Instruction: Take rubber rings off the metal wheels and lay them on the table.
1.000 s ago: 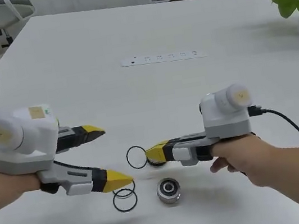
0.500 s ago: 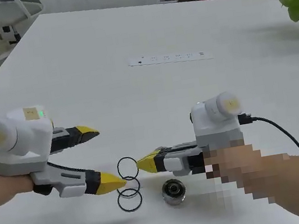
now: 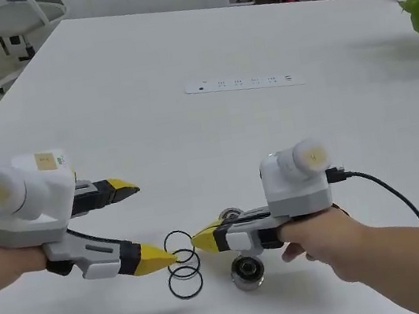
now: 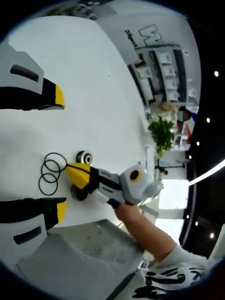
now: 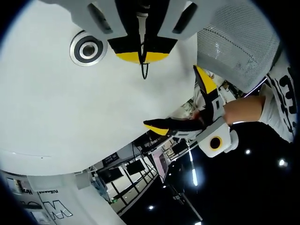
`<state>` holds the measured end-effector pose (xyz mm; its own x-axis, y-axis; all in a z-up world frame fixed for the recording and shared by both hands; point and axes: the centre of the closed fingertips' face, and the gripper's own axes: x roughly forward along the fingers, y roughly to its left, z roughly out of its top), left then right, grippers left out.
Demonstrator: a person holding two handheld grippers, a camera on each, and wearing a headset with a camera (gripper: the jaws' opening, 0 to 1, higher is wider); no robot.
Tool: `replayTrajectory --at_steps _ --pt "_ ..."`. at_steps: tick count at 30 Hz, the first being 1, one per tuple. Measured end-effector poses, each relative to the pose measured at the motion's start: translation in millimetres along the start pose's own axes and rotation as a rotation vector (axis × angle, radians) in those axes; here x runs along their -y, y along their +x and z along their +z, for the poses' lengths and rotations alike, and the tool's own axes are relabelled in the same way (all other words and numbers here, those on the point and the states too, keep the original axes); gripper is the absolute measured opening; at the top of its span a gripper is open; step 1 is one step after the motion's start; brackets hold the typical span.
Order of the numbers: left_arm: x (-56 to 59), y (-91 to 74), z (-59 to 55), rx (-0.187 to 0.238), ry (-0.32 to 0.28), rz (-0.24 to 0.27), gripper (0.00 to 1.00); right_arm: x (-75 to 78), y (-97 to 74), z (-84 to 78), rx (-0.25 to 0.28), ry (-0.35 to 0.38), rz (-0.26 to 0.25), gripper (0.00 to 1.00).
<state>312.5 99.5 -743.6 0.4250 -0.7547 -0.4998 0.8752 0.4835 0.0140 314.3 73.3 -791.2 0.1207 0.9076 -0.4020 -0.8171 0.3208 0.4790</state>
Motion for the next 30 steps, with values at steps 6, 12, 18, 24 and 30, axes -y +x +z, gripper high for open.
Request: replayTrajectory --at_steps 6,12,18,24,30 --pt "-0.5 0.1 -1.0 -0.005 0.000 0.000 0.77 4.7 1.7 -3.9 -0.030 -0.064 -0.025 0.00" --pt "-1.3 0.4 -0.1 -0.005 0.002 0.001 0.77 6.8 1.7 -2.2 -0.029 -0.108 -0.043 0.07" --pt "-1.7 1.4 1.7 -0.004 0.002 0.001 0.77 4.8 -0.3 3.8 -0.010 -0.111 -0.043 0.12" --pt "-2.0 3.0 5.5 0.000 -0.001 -0.002 0.75 1.6 -8.3 13.3 0.021 -0.112 -0.036 0.14" --pt "-2.3 8.4 12.5 0.001 0.004 -0.010 0.74 6.9 -20.3 25.8 0.061 -0.095 -0.050 0.16"
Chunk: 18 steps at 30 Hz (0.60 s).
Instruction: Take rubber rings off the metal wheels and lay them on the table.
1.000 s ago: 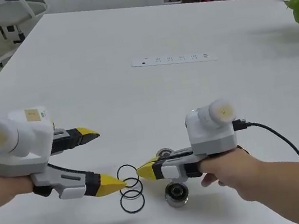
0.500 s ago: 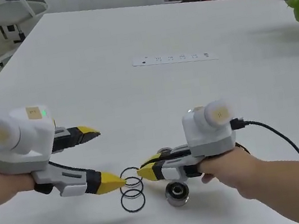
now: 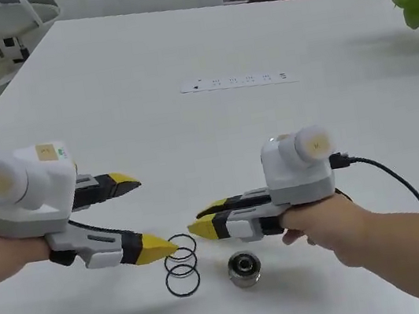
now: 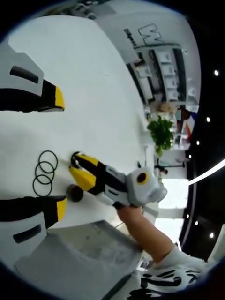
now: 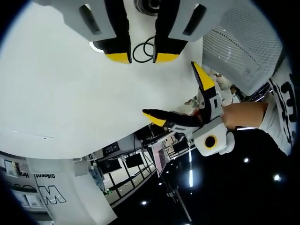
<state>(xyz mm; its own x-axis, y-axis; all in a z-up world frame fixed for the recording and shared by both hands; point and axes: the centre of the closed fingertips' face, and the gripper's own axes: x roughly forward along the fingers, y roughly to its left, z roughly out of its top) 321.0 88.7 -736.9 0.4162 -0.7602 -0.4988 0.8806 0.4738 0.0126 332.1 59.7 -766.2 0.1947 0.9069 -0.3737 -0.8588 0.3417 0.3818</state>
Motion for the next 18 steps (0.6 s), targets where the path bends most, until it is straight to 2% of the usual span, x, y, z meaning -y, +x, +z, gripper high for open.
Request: replayTrajectory --at_steps 8,18 --pt "1.4 9.2 11.0 0.009 0.010 -0.015 0.73 14.2 -18.4 10.1 0.033 0.003 -0.032 0.17" --pt "3.4 22.4 18.4 0.006 0.015 -0.039 0.70 33.3 -42.5 12.3 0.047 -0.006 -0.076 0.19"
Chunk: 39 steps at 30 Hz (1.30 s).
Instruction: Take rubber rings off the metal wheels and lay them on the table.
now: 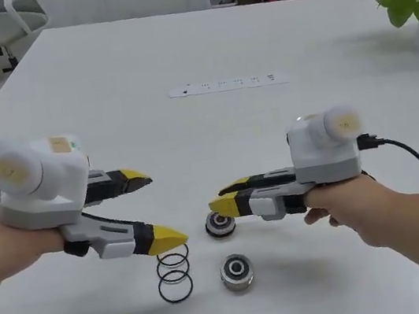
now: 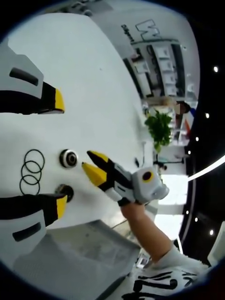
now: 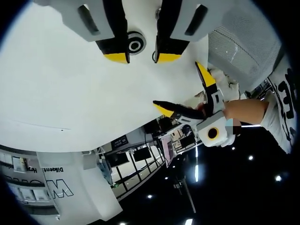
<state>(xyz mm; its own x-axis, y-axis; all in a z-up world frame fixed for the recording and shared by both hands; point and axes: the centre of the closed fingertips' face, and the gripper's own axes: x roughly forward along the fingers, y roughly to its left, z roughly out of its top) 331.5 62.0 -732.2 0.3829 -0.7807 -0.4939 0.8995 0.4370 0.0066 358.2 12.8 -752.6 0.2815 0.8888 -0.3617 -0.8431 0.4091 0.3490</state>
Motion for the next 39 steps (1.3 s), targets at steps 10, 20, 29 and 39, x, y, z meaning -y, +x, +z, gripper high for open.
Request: replayTrajectory --at_steps 10,20,29,39 --pt "3.1 16.5 -1.7 -0.013 -0.001 -0.026 0.66 14.1 -13.4 -15.8 -0.032 -0.016 -0.034 0.19" --pt "4.0 30.7 -5.2 -0.022 -0.010 -0.041 0.59 17.8 -11.5 -37.3 -0.074 -0.049 -0.037 0.20" --pt "7.8 44.2 -9.2 -0.034 -0.024 -0.057 0.55 16.0 -3.2 -48.7 -0.102 -0.110 -0.027 0.19" --pt "10.8 55.5 -14.4 -0.052 -0.024 -0.073 0.47 13.2 5.3 -54.5 -0.115 -0.140 -0.014 0.18"
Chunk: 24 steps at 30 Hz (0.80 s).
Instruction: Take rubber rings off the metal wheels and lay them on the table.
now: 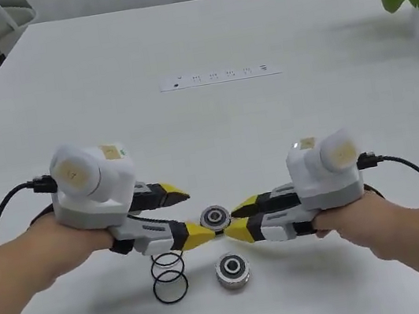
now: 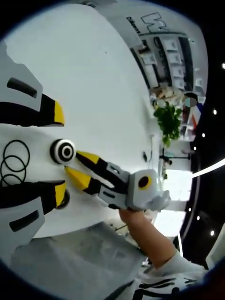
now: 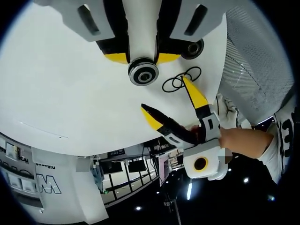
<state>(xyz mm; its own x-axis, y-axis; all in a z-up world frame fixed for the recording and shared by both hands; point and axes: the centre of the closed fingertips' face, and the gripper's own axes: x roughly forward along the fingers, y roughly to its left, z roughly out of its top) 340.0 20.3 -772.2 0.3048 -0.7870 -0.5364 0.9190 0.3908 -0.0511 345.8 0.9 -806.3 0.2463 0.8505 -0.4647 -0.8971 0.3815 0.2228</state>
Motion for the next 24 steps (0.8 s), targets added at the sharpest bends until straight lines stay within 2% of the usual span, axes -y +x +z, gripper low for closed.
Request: replayTrajectory --at_steps 13,18,24 --pt "-4.1 14.8 -2.2 -0.014 -0.001 -0.009 0.35 0.7 2.1 0.7 0.006 -0.018 -0.002 0.16" --pt "-2.4 21.2 -1.5 -0.023 0.006 -0.015 0.30 1.2 2.0 0.0 0.010 -0.015 -0.001 0.16" --pt "-4.1 24.6 -5.8 -0.045 0.020 -0.009 0.21 0.9 2.0 0.3 0.013 -0.016 -0.001 0.16"
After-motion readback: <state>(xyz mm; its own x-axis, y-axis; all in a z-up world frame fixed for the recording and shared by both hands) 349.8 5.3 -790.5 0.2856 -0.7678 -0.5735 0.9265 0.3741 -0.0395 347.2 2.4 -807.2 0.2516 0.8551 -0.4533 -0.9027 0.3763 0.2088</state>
